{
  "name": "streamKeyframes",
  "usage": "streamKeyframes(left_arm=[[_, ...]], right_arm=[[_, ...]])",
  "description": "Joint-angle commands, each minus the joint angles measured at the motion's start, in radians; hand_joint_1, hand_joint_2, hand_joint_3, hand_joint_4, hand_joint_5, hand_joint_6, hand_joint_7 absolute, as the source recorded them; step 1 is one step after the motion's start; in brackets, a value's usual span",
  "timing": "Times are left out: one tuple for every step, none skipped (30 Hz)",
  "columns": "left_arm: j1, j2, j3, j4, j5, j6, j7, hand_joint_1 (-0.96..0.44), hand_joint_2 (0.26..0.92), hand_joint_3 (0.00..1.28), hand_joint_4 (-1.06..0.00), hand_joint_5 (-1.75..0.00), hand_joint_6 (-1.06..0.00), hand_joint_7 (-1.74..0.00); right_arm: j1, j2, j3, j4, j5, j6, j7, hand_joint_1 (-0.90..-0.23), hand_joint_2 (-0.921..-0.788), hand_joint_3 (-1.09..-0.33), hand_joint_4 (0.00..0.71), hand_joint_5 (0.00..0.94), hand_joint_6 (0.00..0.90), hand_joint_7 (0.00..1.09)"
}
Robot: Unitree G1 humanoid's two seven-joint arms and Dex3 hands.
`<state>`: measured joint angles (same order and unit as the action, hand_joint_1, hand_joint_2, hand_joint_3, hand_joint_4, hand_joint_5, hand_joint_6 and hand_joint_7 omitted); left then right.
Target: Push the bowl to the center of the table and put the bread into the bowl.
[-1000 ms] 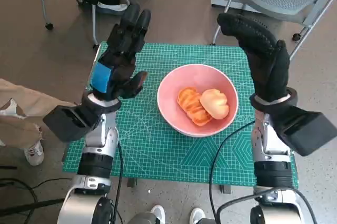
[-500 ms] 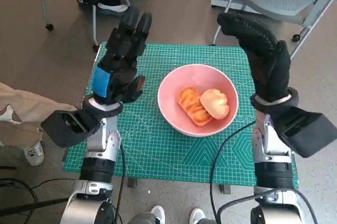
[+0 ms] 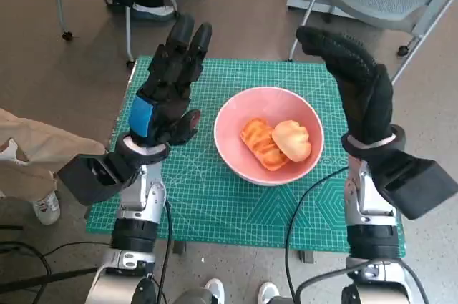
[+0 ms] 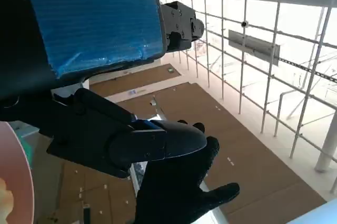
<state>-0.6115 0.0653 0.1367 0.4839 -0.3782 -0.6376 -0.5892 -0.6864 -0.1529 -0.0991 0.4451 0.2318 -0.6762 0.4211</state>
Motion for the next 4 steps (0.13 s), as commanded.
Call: streamKeyframes(left_arm=[[0.01,-0.008,-0.002,-0.009,-0.022,0.016,-0.018,-0.75,0.921,0.34,0.0,0.0,-0.08,-0.01],[0.01,-0.008,-0.003,-0.011,-0.025,0.021,-0.021,-0.74,0.921,0.3,0.0,0.0,-0.07,-0.01],[0.01,-0.007,-0.004,-0.012,-0.027,0.024,-0.024,-0.74,0.921,0.23,0.0,0.0,-0.08,-0.01],[0.01,-0.007,-0.004,-0.013,-0.031,0.028,-0.027,-0.74,0.921,0.21,0.0,0.0,-0.08,-0.01]], right_arm=[[0.026,-0.002,0.0,0.028,-0.003,-0.008,0.01,-0.712,-0.921,-0.819,0.169,0.001,0.025,0.48],[0.028,-0.001,0.0,0.029,-0.003,-0.011,0.01,-0.711,-0.921,-0.82,0.169,0.001,0.026,0.48],[0.029,0.0,0.0,0.031,-0.003,-0.013,0.009,-0.71,-0.921,-0.82,0.17,0.001,0.026,0.48],[0.03,0.002,0.0,0.033,-0.003,-0.016,0.009,-0.71,-0.921,-0.82,0.17,0.001,0.026,0.48]])
